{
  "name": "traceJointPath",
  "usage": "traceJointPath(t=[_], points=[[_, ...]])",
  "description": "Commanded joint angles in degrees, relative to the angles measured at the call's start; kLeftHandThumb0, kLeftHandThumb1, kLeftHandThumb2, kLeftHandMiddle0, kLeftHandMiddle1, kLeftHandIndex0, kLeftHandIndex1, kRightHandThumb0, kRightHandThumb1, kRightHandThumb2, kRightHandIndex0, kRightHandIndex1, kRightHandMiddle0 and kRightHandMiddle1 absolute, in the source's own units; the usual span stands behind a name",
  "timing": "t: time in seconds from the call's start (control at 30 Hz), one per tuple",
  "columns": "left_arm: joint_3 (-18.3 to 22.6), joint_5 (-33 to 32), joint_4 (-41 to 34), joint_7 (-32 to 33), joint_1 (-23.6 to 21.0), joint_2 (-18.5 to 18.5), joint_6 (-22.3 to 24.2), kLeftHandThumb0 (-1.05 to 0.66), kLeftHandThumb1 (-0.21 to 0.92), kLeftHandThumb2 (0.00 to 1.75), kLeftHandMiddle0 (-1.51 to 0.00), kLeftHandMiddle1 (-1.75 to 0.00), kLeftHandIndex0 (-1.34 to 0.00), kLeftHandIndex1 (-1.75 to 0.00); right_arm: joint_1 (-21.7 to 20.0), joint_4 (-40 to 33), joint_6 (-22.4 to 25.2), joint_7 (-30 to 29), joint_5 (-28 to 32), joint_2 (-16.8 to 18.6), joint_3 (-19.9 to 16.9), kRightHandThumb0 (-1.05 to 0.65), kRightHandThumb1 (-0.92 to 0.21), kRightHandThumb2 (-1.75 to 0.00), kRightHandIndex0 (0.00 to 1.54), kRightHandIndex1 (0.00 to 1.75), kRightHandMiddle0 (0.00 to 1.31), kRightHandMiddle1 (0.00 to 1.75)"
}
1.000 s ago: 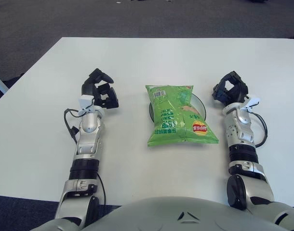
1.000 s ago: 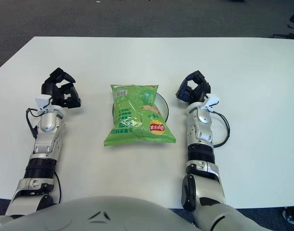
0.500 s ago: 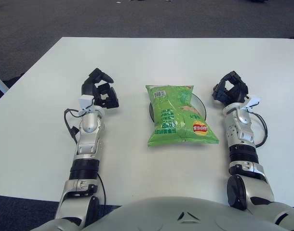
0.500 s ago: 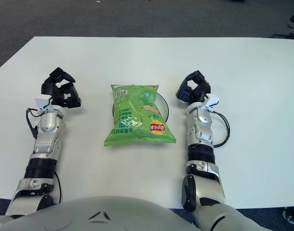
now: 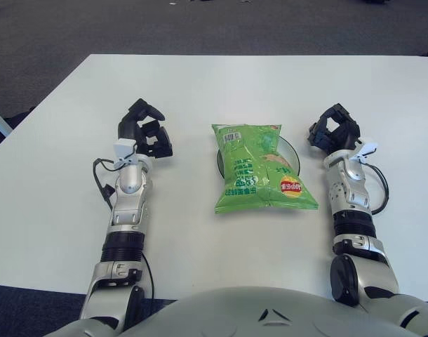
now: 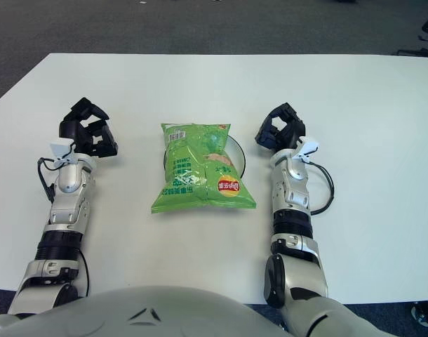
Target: Put the snack into the plate.
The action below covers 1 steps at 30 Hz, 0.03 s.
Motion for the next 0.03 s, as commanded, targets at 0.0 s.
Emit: traceJointPath(t=[0.0], points=[[-0.92,-0.83,6.00,-0.36,8.69,-5.37,-0.65,-0.61,0.03,1.67,-1.34,-1.75,-0.85,-1.75,3.10,3.23,-0.92,0.94,1.14,2.03,-0.29,-0.56,-0.14,-1.54,1.34,1.75,0.76,1.75]])
